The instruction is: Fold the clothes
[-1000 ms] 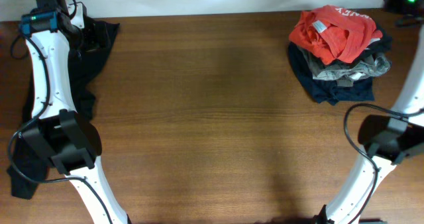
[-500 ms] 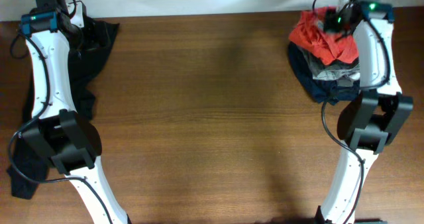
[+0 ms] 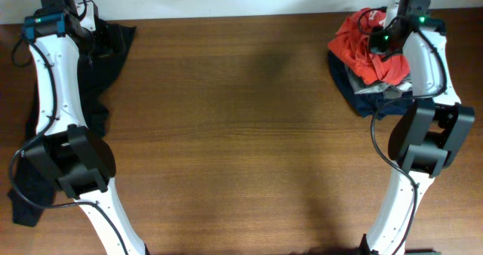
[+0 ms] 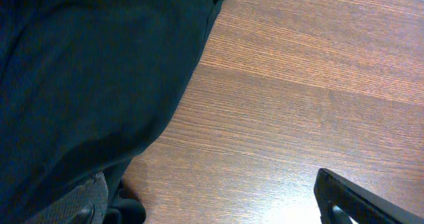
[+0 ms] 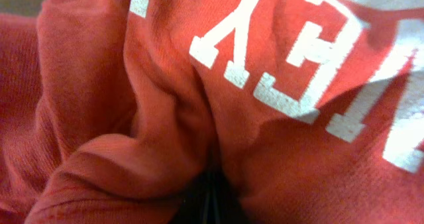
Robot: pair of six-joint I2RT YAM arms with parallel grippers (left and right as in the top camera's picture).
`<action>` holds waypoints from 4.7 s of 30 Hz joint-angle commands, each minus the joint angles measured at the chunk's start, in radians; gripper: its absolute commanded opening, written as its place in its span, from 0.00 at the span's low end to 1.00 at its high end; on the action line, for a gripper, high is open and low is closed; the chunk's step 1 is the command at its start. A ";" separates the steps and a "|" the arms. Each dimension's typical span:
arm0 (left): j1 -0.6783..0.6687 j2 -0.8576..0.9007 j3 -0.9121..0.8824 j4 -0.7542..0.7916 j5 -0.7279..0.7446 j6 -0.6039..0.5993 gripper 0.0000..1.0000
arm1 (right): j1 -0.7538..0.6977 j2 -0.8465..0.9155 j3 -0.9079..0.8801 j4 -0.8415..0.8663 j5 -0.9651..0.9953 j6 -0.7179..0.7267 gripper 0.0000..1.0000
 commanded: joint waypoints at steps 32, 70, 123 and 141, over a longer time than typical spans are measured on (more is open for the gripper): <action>-0.008 0.001 0.010 0.002 0.014 -0.003 0.99 | 0.119 -0.290 0.962 -0.847 -0.141 0.097 0.99; -0.008 0.001 0.010 0.002 0.014 -0.003 0.99 | 0.334 -0.713 0.407 -0.488 -0.016 0.086 0.98; -0.008 0.001 0.010 0.002 0.014 -0.003 0.99 | 0.151 -2.345 -2.081 0.603 -0.032 0.097 0.99; -0.008 0.001 0.010 0.002 0.014 -0.003 0.99 | 0.151 -2.345 -2.081 0.603 -0.029 0.097 0.99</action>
